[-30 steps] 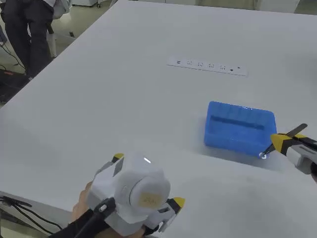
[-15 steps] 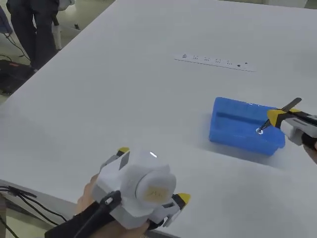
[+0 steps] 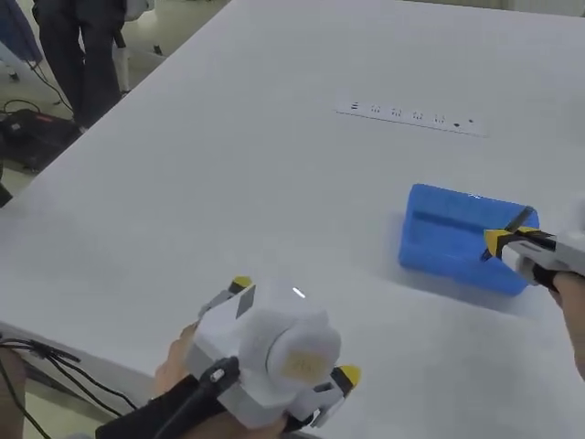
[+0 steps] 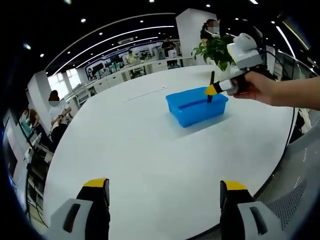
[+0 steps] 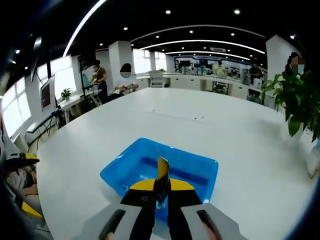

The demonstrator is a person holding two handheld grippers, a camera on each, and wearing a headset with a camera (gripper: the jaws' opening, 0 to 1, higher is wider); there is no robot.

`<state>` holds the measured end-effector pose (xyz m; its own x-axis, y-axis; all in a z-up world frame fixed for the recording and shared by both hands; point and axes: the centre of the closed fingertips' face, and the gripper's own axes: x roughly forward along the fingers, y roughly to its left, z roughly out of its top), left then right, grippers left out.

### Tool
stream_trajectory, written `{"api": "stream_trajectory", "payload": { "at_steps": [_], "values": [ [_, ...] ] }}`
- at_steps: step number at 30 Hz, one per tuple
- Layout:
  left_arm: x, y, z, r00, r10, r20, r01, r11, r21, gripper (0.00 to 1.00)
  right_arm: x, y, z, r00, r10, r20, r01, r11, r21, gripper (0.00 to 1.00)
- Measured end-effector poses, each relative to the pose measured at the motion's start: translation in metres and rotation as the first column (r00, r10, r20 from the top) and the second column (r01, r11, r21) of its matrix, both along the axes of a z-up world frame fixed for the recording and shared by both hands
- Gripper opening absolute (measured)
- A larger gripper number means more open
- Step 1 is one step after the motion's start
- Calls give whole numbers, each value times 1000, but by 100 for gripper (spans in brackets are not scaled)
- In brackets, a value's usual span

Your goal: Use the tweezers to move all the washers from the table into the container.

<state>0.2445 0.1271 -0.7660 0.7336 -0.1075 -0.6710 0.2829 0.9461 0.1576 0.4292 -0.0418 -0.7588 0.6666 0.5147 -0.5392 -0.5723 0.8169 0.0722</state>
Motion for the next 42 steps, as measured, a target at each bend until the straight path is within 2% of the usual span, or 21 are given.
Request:
{"api": "stream_trajectory", "payload": {
  "at_steps": [5,6,9,11,14,17,20,22,24,27,29,30,31,33,34,36,37,38,40,41,42],
  "values": [
    [-1,-1,-1,1000,-4,-6,4,1000,1,93,-1,-1,-9,1000,3,-16,-4,1000,-21,4],
    [-1,-1,-1,1000,-6,-7,6,1000,2,93,0,-2,-6,1000,-1,-1,1,1000,-7,4],
    [-1,-1,-1,1000,-10,-6,10,1000,7,93,-2,-2,-6,1000,-3,-13,2,1000,-5,4],
    [-2,-2,-1,1000,-16,-6,16,1000,7,92,-3,-4,-1,1000,-10,-11,10,1000,7,5],
    [-2,-3,-1,1000,-24,-5,24,1000,19,92,-6,-6,17,1000,-9,26,8,1000,27,5],
    [-2,-3,0,1000,-24,-2,24,999,23,91,-11,-7,31,998,4,57,-5,1000,22,5],
    [1,-1,7,999,-13,41,11,1000,29,86,-26,-4,48,995,44,90,-46,999,18,5],
    [0,-2,9,999,-20,46,18,999,29,76,-36,-2,54,992,70,105,-72,997,8,5],
    [1,-7,13,996,-48,69,47,999,26,71,-48,-1,61,987,95,132,-94,995,-20,5],
    [0,-16,19,992,-96,80,95,995,13,62,-68,4,66,982,132,134,-129,991,-33,5],
    [2,-22,26,985,-146,96,142,989,46,57,-83,7,64,972,188,140,-177,980,-90,5],
    [5,-26,33,975,-183,123,174,981,83,57,-93,8,60,967,216,131,-199,971,-130,5],
    [7,-30,39,968,-208,138,197,976,90,55,-99,9,57,965,232,121,-213,965,-151,5],
    [10,-40,53,959,-231,161,223,972,68,50,-114,13,50,957,267,110,-245,953,-179,5],
    [13,-50,64,948,-259,185,256,966,37,47,-123,14,43,949,301,96,-274,935,-225,5],
    [14,-62,74,936,-294,194,299,954,4,42,-131,16,39,940,325,105,-287,919,-271,5],
    [14,-70,81,924,-323,202,330,944,-2,39,-135,18,38,934,339,110,-299,913,-276,5],
    [14,-78,85,911,-364,196,368,930,15,36,-141,21,35,930,355,99,-316,906,-282,5],
    [15,-89,94,886,-409,216,411,911,40,32,-149,25,34,923,371,99,-331,900,-285,5],
    [12,-98,96,871,-445,207,450,893,27,29,-151,27,34,920,379,96,-339,896,-285,5],
    [11,-101,96,866,-456,204,461,887,26,25,-154,29,32,918,387,90,-349,893,-285,5]
  ]
}}
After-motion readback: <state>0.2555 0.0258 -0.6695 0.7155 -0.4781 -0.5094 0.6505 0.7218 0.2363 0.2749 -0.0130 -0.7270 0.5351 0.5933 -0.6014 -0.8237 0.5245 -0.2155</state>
